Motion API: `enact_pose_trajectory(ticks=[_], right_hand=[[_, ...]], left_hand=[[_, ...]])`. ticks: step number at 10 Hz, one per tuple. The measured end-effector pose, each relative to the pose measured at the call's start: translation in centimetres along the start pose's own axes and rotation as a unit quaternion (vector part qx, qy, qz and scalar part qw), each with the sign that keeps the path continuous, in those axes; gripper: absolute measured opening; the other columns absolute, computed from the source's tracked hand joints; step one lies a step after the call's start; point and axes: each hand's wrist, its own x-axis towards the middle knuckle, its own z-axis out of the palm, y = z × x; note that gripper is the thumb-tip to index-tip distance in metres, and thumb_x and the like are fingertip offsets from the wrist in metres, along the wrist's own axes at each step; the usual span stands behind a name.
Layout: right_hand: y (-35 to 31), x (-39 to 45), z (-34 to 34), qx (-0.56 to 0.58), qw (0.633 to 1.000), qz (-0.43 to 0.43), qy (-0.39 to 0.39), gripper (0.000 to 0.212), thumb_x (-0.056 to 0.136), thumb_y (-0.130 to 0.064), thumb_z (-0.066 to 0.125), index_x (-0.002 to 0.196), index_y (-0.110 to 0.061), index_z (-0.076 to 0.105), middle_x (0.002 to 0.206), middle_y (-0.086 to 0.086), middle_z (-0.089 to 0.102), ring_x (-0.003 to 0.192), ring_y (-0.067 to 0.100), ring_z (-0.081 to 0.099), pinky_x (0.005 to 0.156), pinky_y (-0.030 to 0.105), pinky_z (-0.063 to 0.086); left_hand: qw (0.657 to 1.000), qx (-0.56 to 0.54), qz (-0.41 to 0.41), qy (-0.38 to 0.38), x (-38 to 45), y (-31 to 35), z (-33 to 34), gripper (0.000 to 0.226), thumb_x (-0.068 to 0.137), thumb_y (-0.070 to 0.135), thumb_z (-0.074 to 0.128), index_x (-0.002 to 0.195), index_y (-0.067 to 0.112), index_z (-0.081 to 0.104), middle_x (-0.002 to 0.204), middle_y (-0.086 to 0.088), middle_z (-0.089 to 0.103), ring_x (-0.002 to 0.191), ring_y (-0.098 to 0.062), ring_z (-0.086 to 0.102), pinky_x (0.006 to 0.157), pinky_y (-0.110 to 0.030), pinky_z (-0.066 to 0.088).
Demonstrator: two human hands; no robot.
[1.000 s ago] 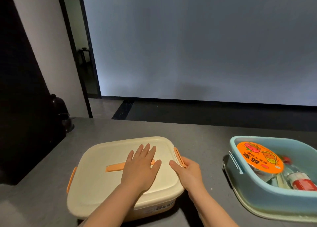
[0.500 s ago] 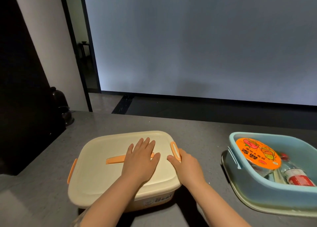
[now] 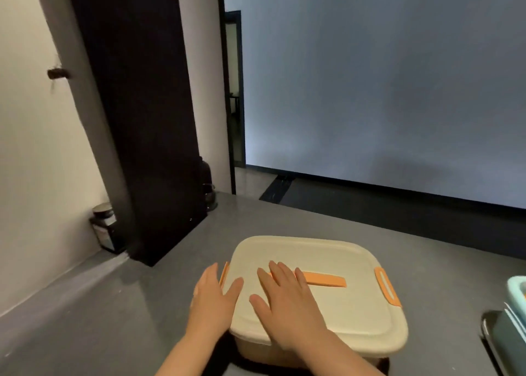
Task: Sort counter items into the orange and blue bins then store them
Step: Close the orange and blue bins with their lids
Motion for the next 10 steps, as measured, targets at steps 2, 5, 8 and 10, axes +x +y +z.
enact_pose_trajectory(ticks=[2,5,8,10], right_hand=[[-0.40,0.48,0.27,-0.004,1.000,-0.002,-0.001,0.063,0.095,-0.058,0.018,0.152,-0.032,0.013,0.162,-0.005,0.002,0.148,0.013,-0.003,0.119,0.042,-0.009],[-0.48,0.37,0.05,-0.005,1.000,-0.006,-0.005,0.063,0.096,-0.058,0.017,0.153,-0.032,0.012,0.162,-0.005,0.002,0.148,0.014,-0.003,0.119,0.042,-0.009],[-0.63,0.54,0.19,-0.002,1.000,-0.007,0.006,0.063,0.095,-0.058,0.019,0.152,-0.031,0.014,0.162,-0.003,0.005,0.148,0.013,-0.001,0.119,0.042,-0.008],[-0.81,0.58,0.29,-0.008,1.000,-0.006,0.012,0.064,0.095,-0.058,0.018,0.152,-0.030,0.015,0.162,-0.002,0.006,0.148,0.014,0.000,0.120,0.043,-0.006]], left_hand=[[0.980,-0.191,-0.061,0.002,-0.23,-0.38,1.04,0.032,0.091,0.035,0.057,0.122,0.029,0.051,0.125,0.005,0.058,0.099,-0.005,0.057,0.075,-0.021,0.046],[0.986,-0.152,0.006,0.074,-0.54,-0.31,0.63,0.047,0.087,0.029,0.065,0.133,0.027,0.055,0.122,0.011,0.064,0.100,-0.004,0.057,0.085,-0.023,0.049],[0.993,-0.061,0.059,0.080,0.04,-0.38,0.26,0.044,0.090,0.029,0.062,0.133,0.031,0.052,0.107,0.013,0.068,0.071,0.014,0.048,0.055,-0.001,0.036],[0.993,-0.027,0.074,0.083,0.02,-0.22,0.19,0.043,0.090,0.028,0.062,0.132,0.032,0.053,0.107,0.014,0.069,0.073,0.009,0.049,0.064,-0.004,0.036]])
